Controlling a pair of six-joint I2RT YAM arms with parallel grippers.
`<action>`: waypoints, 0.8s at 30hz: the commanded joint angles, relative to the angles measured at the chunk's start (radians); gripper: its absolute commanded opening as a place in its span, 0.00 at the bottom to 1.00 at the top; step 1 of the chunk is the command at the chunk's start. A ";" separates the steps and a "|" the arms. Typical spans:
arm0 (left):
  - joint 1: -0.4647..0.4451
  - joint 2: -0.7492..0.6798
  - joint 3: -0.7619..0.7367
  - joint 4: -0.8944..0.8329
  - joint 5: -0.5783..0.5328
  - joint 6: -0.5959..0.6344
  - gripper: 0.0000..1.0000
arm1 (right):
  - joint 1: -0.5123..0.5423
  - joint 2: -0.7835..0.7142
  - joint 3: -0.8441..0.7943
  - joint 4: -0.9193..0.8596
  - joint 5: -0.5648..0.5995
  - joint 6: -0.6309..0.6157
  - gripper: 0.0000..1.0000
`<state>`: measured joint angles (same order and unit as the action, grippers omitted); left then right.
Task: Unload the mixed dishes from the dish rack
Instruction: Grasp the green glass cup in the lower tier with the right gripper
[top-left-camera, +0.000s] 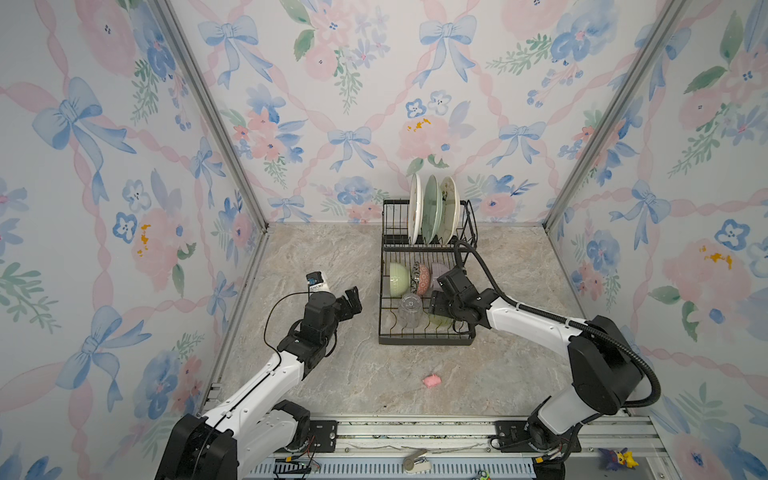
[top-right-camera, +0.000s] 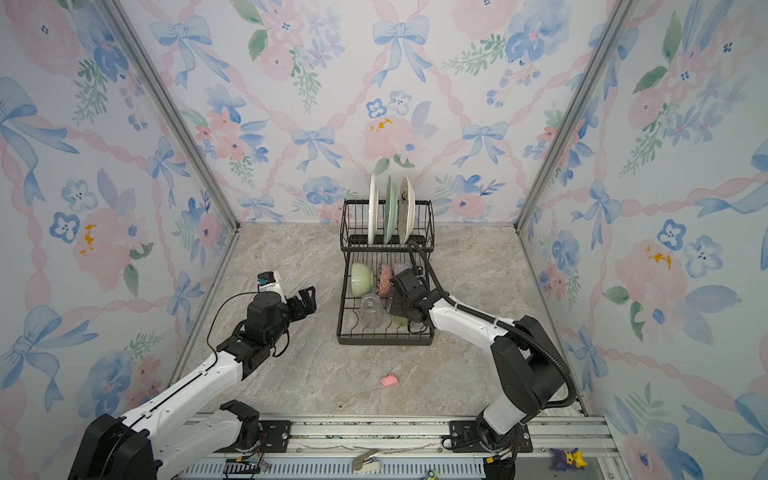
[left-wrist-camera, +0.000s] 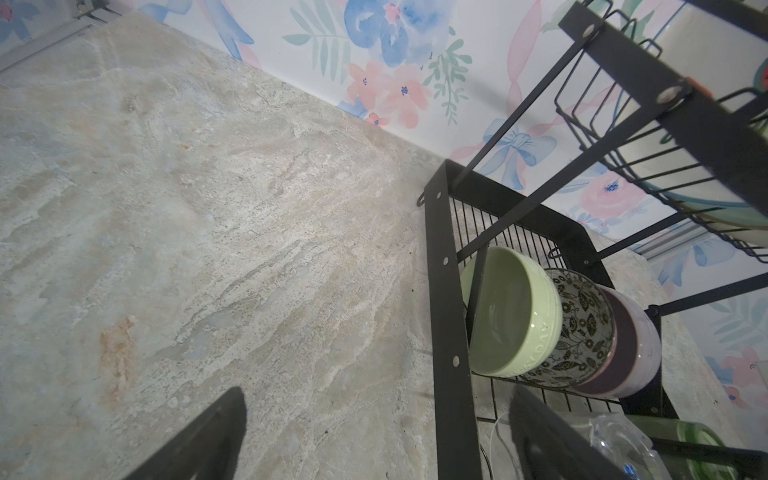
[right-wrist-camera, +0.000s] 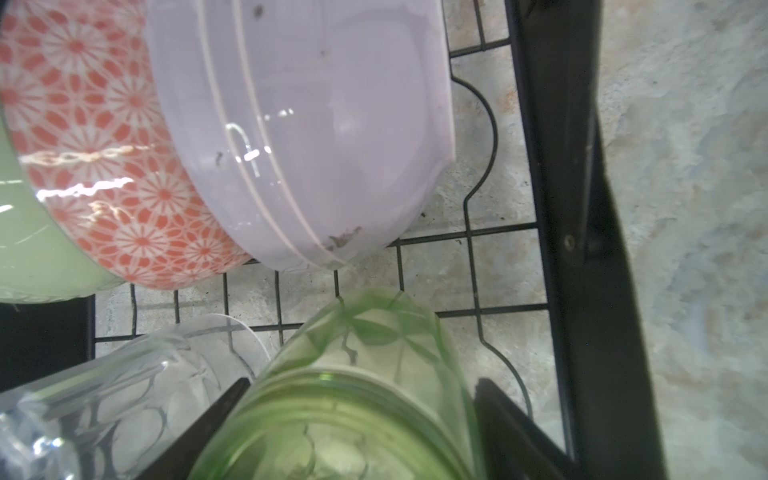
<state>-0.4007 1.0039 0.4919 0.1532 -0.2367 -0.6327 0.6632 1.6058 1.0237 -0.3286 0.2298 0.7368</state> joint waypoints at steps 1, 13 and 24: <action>-0.008 0.011 -0.010 0.029 0.012 -0.004 0.98 | 0.010 -0.007 0.017 -0.023 0.031 0.028 0.74; -0.009 0.030 -0.018 0.046 0.055 -0.036 0.98 | -0.011 -0.050 -0.006 -0.024 0.039 0.067 0.64; -0.019 -0.012 -0.044 0.045 0.062 -0.038 0.98 | -0.020 -0.116 -0.060 -0.026 0.034 0.129 0.51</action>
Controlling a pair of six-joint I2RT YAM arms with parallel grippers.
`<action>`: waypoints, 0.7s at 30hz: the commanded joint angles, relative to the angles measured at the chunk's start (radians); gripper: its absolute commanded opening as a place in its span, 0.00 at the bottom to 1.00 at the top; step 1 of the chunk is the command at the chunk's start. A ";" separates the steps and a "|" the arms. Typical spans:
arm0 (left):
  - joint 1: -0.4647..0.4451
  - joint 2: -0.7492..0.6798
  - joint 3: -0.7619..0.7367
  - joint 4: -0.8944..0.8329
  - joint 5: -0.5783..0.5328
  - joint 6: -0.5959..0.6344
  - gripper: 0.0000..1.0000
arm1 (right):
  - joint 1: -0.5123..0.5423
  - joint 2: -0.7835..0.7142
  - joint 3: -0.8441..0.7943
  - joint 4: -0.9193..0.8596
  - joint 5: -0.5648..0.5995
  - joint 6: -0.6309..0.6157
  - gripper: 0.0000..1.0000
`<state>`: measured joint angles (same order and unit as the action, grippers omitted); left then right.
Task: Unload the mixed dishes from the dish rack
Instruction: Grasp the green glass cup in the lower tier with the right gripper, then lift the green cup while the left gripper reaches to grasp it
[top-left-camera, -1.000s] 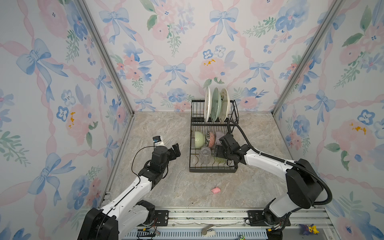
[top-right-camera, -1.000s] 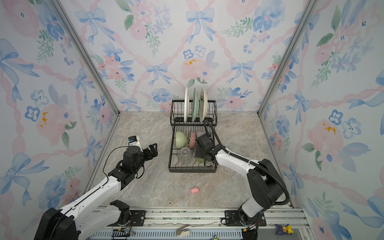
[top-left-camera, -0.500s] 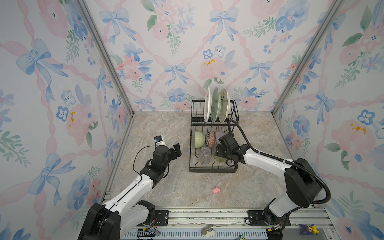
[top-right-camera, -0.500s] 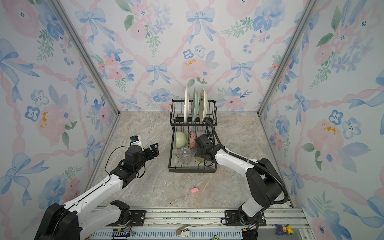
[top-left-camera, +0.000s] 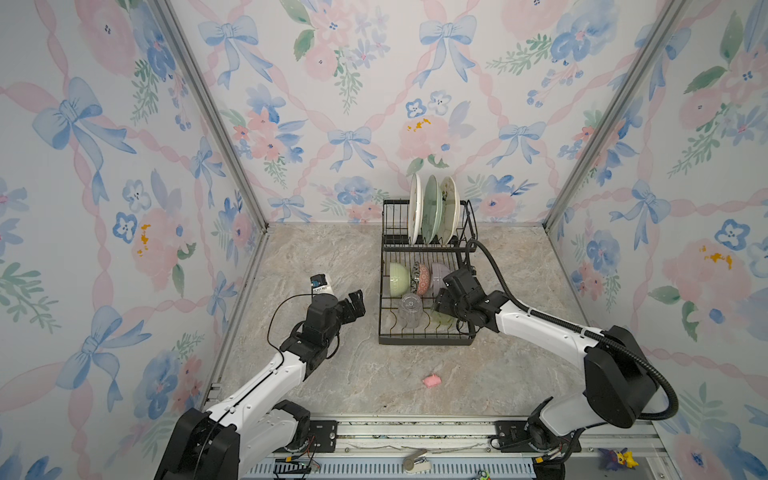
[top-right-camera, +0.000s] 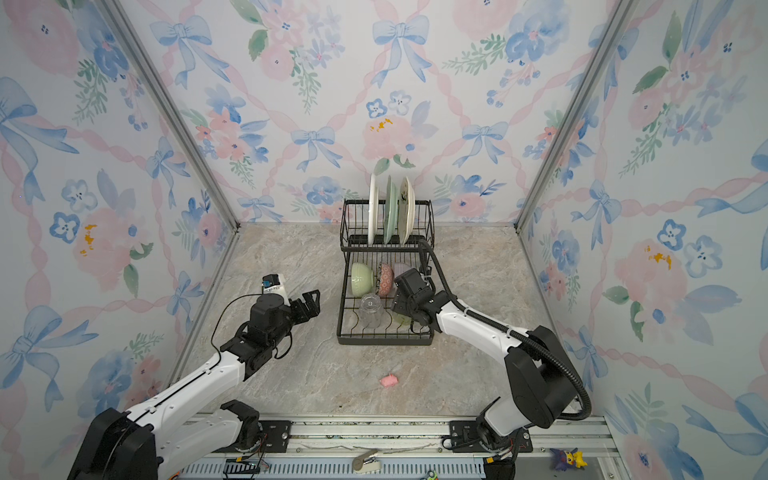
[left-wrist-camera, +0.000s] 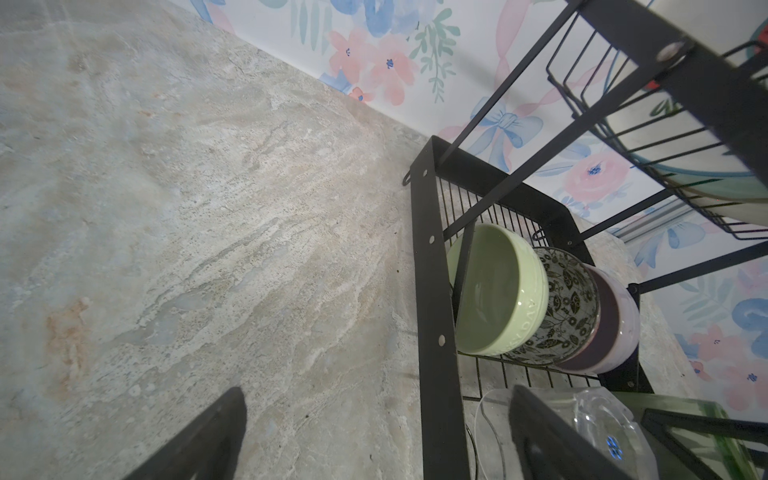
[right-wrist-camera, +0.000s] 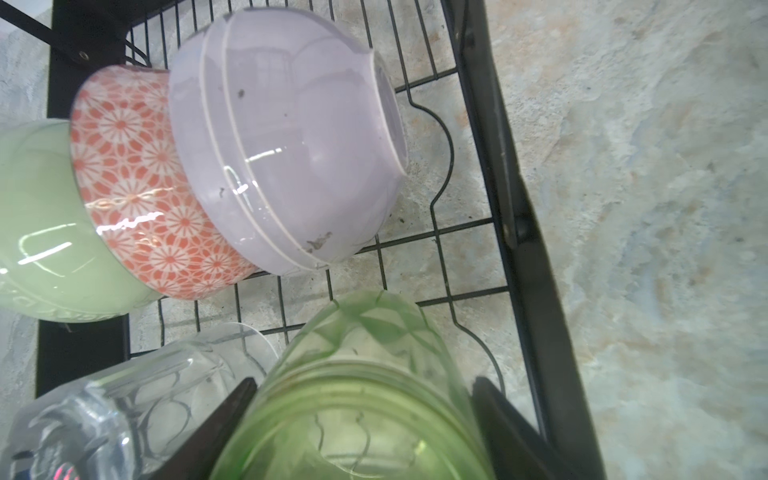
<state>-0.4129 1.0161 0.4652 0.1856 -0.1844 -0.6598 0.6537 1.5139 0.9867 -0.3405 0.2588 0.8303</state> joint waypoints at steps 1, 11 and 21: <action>-0.009 -0.029 -0.020 0.014 0.010 -0.012 0.98 | -0.015 -0.024 -0.027 -0.015 -0.002 0.043 0.51; -0.049 -0.073 -0.025 0.014 0.020 -0.035 0.98 | -0.032 -0.084 -0.064 0.011 -0.024 0.084 0.50; -0.106 -0.117 -0.030 0.038 0.053 -0.052 0.98 | -0.066 -0.179 -0.130 0.092 -0.115 0.168 0.48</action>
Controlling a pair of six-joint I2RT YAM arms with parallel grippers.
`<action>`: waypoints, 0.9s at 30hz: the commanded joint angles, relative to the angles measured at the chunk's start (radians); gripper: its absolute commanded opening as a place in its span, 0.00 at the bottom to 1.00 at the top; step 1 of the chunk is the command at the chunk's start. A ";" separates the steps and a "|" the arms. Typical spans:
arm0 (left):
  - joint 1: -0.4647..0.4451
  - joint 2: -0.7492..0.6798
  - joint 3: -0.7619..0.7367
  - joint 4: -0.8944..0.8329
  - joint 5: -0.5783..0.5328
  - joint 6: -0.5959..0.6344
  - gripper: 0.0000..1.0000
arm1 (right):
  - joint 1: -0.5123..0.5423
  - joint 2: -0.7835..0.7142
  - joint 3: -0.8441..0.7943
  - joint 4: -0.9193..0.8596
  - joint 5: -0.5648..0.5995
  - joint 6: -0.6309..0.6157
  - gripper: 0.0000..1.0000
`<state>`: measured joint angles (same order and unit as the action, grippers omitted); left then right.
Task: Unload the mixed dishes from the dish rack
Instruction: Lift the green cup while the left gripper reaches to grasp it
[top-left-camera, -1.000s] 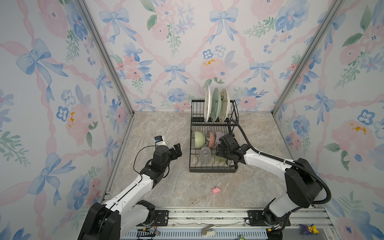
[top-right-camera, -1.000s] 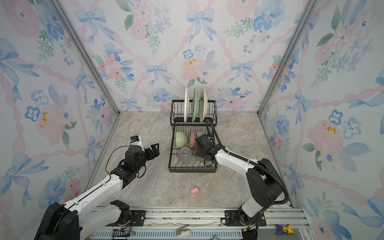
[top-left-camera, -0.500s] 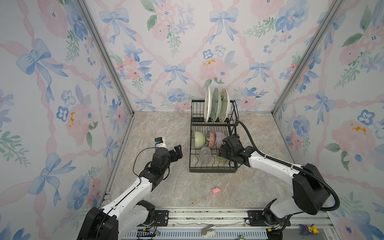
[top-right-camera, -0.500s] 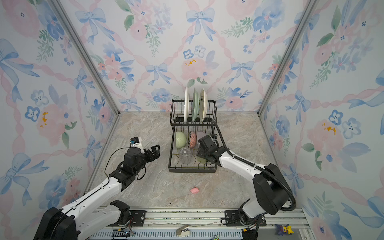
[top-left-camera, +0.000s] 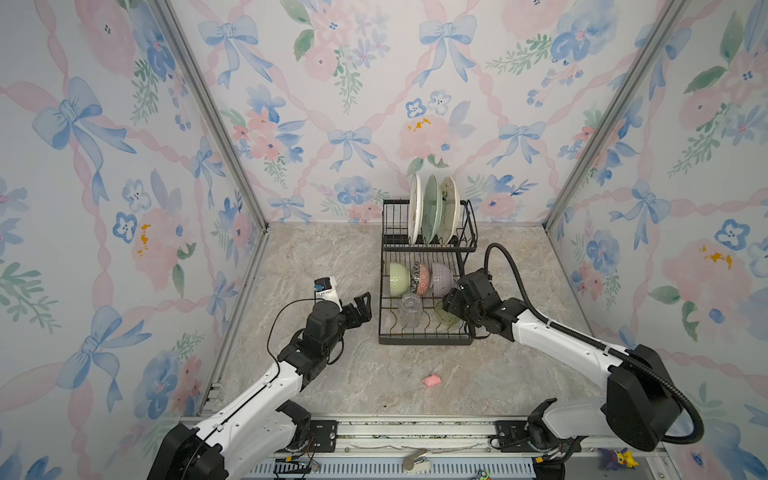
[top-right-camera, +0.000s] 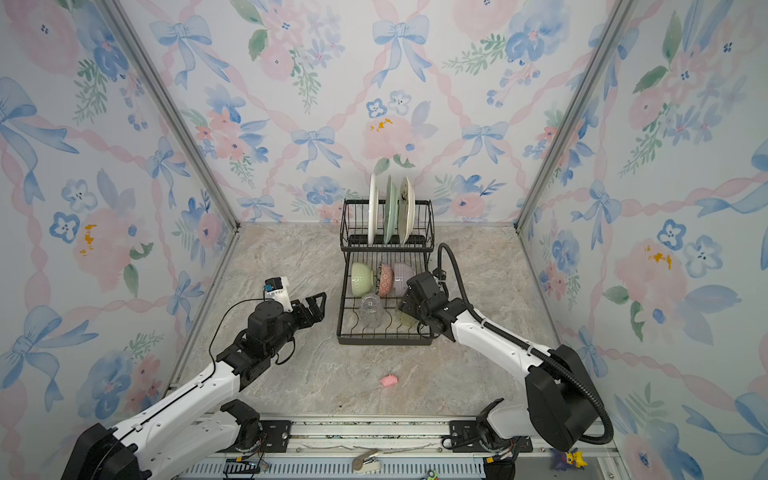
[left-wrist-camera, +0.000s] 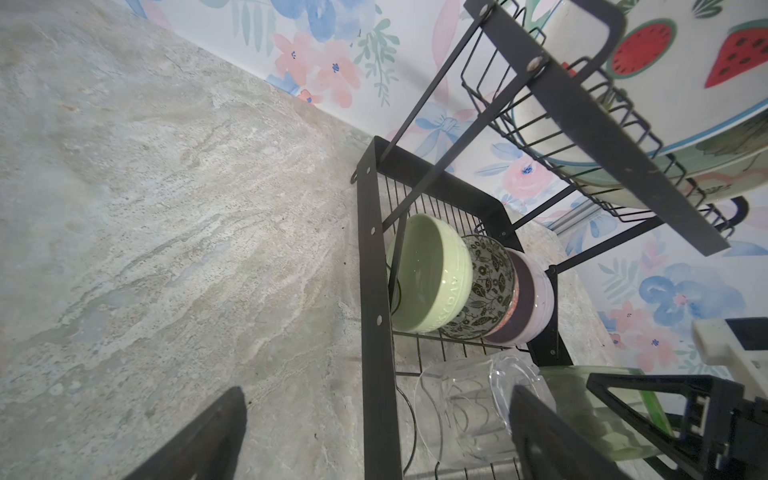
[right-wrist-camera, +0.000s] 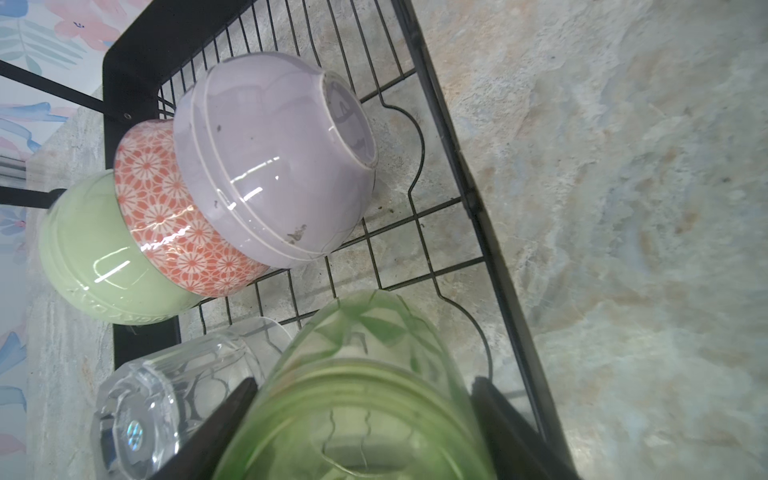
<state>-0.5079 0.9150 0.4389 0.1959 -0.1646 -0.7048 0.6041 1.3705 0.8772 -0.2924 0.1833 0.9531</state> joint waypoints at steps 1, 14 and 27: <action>-0.016 -0.016 -0.001 0.040 0.051 -0.004 0.98 | -0.019 -0.046 -0.025 0.051 -0.050 0.053 0.48; -0.106 0.114 0.054 0.275 0.321 0.000 0.98 | -0.052 -0.134 -0.032 0.175 -0.180 0.119 0.41; -0.163 0.359 0.149 0.482 0.530 -0.076 0.98 | -0.079 -0.177 -0.060 0.274 -0.305 0.189 0.42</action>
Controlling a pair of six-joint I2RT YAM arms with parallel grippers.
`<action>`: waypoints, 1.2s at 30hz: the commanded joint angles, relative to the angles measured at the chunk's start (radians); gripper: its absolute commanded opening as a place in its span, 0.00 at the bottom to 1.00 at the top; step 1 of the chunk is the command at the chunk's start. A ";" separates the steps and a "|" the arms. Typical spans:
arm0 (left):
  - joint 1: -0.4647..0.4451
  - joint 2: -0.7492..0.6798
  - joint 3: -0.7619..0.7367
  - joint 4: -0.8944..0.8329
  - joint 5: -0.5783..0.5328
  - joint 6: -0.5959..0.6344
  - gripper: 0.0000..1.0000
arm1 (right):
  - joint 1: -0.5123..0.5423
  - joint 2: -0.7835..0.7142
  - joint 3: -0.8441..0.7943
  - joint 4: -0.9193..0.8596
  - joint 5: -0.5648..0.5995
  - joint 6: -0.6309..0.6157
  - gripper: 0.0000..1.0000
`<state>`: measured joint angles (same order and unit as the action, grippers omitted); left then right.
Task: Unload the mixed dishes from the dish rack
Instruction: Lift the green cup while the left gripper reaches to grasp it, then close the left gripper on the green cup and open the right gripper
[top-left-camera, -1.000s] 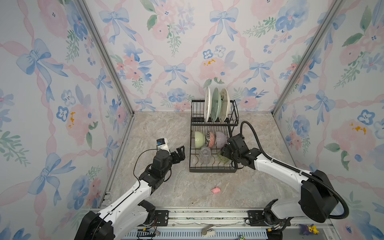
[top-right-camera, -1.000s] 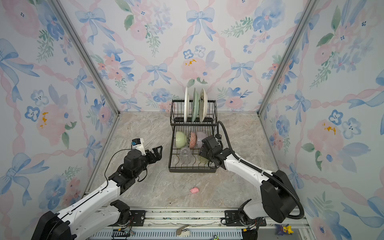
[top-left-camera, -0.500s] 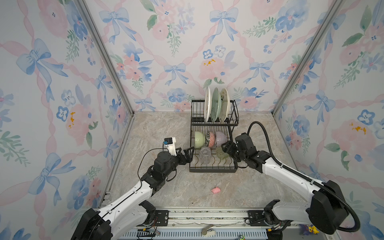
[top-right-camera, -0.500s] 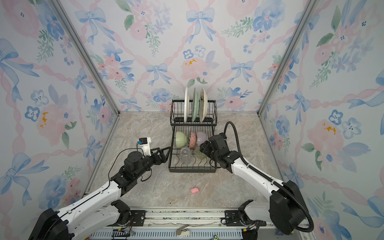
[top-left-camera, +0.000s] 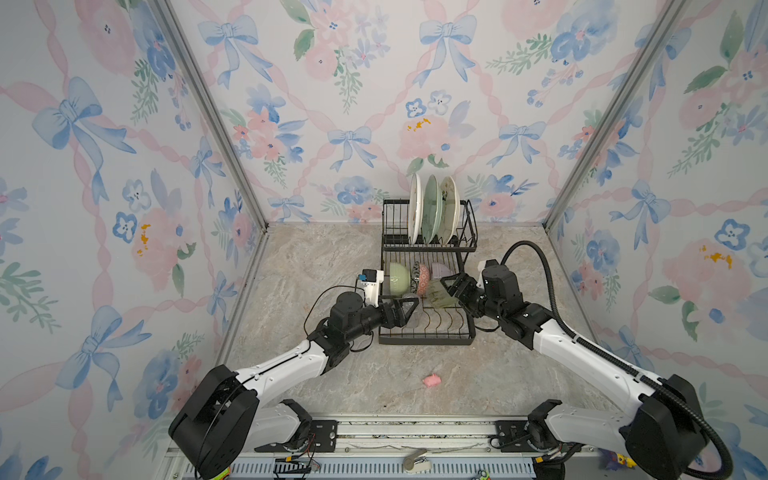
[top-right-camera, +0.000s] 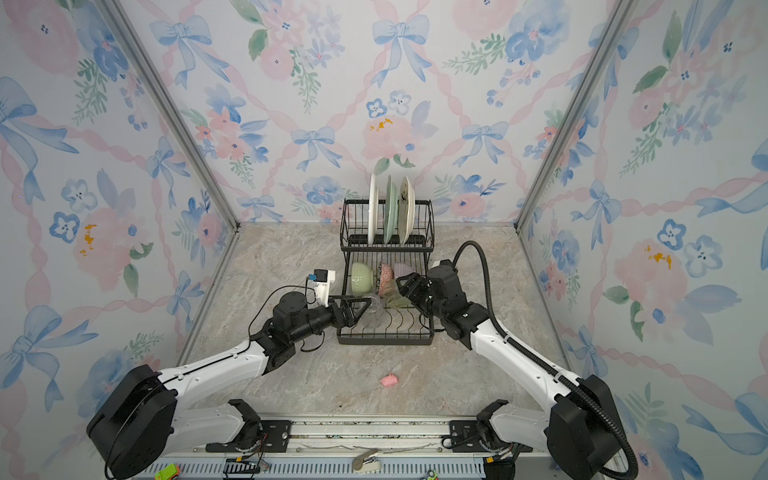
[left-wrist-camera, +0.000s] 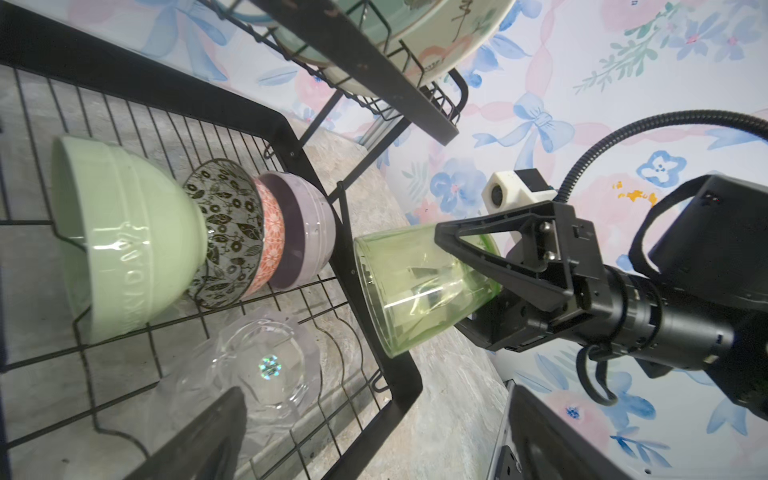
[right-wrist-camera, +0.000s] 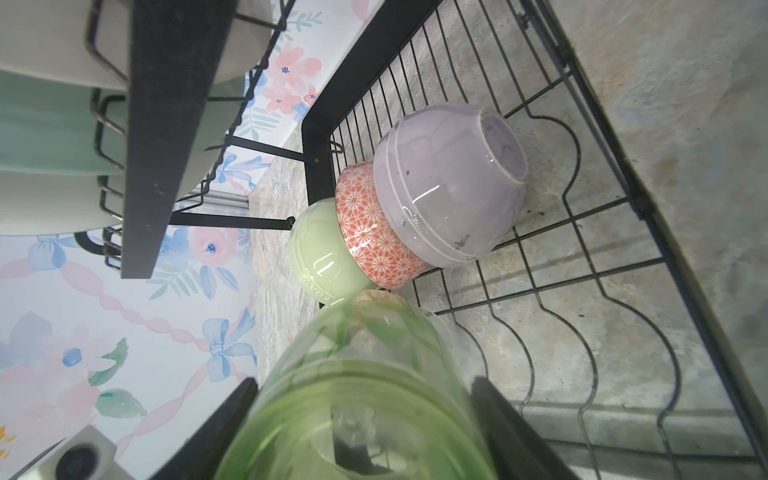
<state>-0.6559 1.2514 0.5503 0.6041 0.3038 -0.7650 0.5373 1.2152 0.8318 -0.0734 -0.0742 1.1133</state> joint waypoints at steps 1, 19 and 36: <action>-0.020 0.036 0.044 0.084 0.066 -0.017 0.98 | -0.013 -0.022 -0.016 0.059 -0.054 0.029 0.42; -0.057 0.178 0.129 0.194 0.153 -0.048 0.86 | -0.015 -0.075 -0.019 0.065 -0.083 0.026 0.44; -0.062 0.223 0.139 0.303 0.199 -0.106 0.77 | -0.016 -0.056 -0.042 0.158 -0.149 0.071 0.44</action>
<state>-0.7132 1.4582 0.6647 0.8333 0.4660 -0.8398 0.5308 1.1584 0.7975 0.0181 -0.1963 1.1645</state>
